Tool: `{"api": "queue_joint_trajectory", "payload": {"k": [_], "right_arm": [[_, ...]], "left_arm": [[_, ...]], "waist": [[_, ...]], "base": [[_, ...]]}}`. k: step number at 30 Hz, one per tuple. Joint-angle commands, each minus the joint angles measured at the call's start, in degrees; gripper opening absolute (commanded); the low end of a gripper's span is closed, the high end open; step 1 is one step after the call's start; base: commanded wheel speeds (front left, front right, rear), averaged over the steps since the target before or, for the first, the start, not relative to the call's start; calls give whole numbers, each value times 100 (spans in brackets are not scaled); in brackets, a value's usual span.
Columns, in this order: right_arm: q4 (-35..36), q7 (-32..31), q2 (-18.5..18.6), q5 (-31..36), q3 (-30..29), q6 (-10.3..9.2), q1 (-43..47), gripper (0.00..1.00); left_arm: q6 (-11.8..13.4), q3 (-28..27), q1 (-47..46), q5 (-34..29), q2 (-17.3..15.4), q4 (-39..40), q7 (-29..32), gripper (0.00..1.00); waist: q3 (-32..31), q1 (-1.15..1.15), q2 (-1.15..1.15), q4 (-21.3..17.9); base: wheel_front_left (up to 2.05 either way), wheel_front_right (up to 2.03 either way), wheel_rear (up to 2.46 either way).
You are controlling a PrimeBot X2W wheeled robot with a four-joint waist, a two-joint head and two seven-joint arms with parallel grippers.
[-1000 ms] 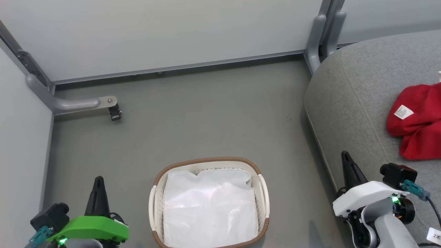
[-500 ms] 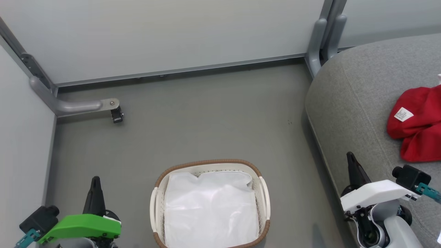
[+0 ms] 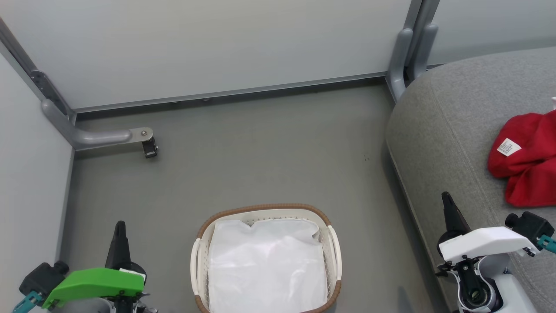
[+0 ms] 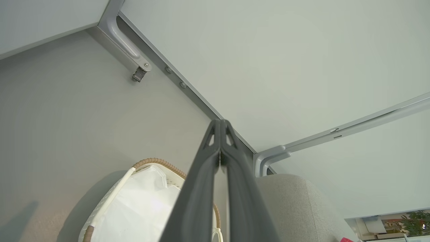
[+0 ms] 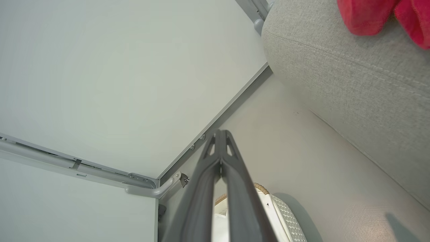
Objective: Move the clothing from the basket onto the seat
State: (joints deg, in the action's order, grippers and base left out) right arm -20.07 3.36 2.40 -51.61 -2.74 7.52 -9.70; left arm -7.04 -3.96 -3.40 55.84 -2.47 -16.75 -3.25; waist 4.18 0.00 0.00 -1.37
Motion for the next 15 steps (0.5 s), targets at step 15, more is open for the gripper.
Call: {"api": "queue_joint_trajectory", "payload": {"k": [15], "right_arm": [[228, -278, 41, -1125, -120, -2, 113, 0]], "left_arm": [[-30, -94, -211, 1019, -41, 135, 273, 0]], "waist": [[-81, 0, 0, 28]], "base": [[0, 0, 0]]}}
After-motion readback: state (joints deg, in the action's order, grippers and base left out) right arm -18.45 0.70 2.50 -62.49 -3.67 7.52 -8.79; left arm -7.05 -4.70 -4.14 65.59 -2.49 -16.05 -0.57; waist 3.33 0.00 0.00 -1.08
